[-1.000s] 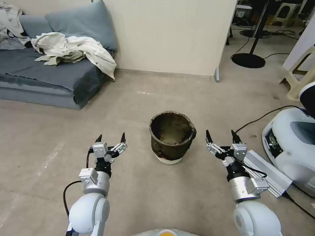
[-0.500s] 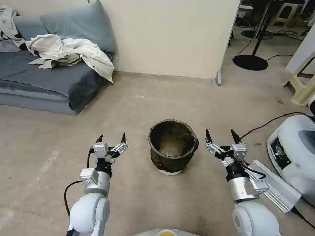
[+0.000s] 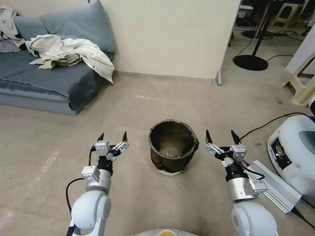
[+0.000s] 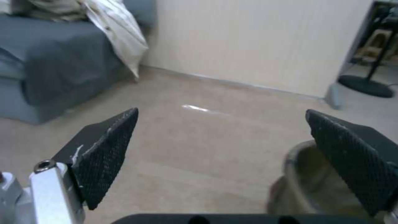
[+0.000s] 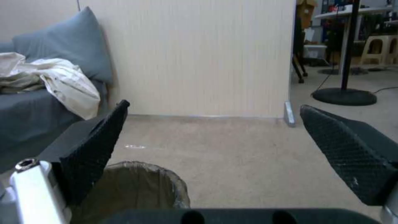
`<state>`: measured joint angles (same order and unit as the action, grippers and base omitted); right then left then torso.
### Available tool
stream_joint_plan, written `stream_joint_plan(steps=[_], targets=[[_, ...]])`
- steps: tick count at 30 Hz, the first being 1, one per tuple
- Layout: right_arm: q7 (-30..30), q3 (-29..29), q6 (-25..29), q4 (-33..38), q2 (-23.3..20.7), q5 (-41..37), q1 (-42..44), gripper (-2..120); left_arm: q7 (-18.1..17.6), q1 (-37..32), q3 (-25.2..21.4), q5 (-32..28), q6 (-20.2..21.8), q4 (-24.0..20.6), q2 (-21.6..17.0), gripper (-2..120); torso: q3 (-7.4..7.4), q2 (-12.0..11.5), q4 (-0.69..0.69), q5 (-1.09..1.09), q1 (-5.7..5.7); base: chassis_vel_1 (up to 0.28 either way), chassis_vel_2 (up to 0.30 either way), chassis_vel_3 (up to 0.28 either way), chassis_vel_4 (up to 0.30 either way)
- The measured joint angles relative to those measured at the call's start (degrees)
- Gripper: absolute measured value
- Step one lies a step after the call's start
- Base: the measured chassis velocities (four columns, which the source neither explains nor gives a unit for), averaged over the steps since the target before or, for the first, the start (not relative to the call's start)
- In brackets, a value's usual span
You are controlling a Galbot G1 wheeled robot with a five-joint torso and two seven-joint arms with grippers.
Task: Pick up the trash can from the floor.
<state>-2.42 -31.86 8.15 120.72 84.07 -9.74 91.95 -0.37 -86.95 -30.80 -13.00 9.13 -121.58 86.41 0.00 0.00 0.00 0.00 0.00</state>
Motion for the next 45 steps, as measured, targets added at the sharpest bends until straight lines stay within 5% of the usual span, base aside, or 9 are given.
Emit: stream_joint_plan(steps=[11, 18, 31, 45], targets=[[0.11, 0.12, -0.52, -0.52, -0.72, -0.31, -1.09, 100, 3.73, 3.13, 5.76, -12.66, 11.25, -1.82, -4.52, 100, 0.0, 0.0, 0.0, 0.0, 0.0, 0.0, 0.0, 0.0, 0.0], [0.12, 0.16, -0.9, -0.68, -0.72, 0.06, -1.17, 100, 5.07, 5.55, 10.45, -18.73, 15.6, 0.89, -8.4, 100, 0.0, 0.0, 0.0, 0.0, 0.0, 0.0, 0.0, 0.0, 0.0], [0.12, -0.06, -1.08, -0.43, -0.31, 1.4, 0.16, 100, 2.66, 10.98, 16.66, -21.45, 18.19, 6.19, -10.25, 100, 0.0, 0.0, 0.0, 0.0, 0.0, 0.0, 0.0, 0.0, 0.0], [0.12, -0.05, -0.81, -0.3, 0.26, 2.42, 0.7, 100, 0.38, 13.27, 14.8, -21.78, 18.31, 3.31, -8.86, 100, 0.0, 0.0, 0.0, 0.0, 0.0, 0.0, 0.0, 0.0, 0.0]])
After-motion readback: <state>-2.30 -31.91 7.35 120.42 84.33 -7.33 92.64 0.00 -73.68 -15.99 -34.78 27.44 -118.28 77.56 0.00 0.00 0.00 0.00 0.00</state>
